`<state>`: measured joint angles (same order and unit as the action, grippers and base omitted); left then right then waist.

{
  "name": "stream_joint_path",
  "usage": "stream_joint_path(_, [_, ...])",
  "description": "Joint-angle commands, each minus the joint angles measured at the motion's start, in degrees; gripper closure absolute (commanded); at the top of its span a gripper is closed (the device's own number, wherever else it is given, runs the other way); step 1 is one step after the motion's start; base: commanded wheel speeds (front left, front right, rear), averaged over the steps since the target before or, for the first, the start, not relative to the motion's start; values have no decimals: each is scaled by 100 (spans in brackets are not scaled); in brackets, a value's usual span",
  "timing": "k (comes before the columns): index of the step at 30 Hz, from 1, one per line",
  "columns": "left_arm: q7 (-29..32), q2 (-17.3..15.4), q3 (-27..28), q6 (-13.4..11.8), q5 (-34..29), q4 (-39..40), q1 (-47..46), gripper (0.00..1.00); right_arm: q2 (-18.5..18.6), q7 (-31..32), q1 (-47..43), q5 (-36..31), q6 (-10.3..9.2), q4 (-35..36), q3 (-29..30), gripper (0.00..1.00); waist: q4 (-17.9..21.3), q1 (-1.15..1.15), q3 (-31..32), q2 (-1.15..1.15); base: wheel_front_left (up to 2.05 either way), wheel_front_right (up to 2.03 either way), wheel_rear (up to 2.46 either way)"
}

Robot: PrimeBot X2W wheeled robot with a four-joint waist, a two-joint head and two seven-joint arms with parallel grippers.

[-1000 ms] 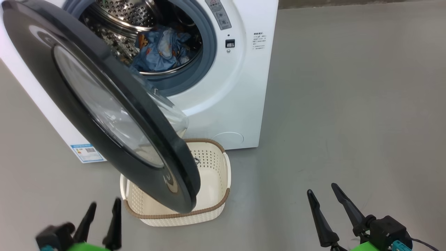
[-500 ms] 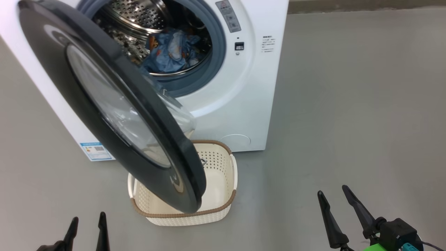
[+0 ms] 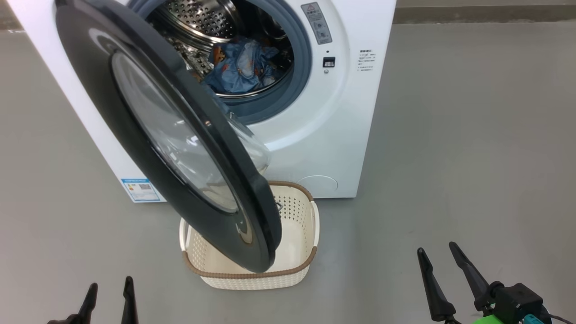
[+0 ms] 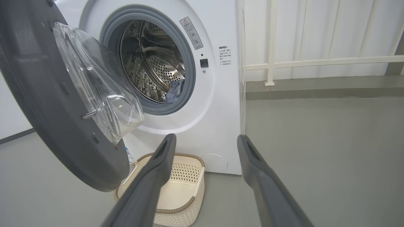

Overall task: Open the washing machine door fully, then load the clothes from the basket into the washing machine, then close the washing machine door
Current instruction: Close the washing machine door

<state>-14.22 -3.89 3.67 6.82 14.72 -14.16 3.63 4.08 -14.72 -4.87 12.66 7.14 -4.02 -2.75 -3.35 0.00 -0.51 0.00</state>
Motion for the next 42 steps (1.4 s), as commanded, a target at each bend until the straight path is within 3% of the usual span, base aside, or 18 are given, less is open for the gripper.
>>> stream_joint_path(1, [-77, -43, 213, 7, -65, 101, -189, 0, 38, -28, 114, -52, 35, 102, -122, 2, -34, 0, 3, 0, 0, 0, 0])
stream_joint_path(2, [-77, -21, 241, 23, -89, 96, -191, 0, 31, -28, 117, -71, 35, 81, -126, 100, -63, 0, 5, 0, 0, 0, 0])
stream_joint_path(17, [-77, 58, 352, 62, -154, 53, -220, 0, 28, -28, 250, -26, 35, 107, -153, 100, -173, 0, -15, 0, 0, 0, 0])
stream_joint_path(27, [-77, 86, 338, 66, -113, 46, -237, 0, -4, -28, 1137, -18, 35, 1118, -481, 100, -182, 0, -24, 0, 0, 0, 0])
stream_joint_path(35, [-78, 94, 165, 66, -121, 9, -349, 0, -76, -28, 2188, 151, 35, 1833, -1524, 100, -364, 0, -4, 0, 0, 0, 0])
stream_joint_path(42, [-78, 98, 41, 66, -70, -25, -452, 0, -115, -28, 2549, 544, 35, 1431, -2847, 100, -608, 0, 17, 0, 0, 0, 0])
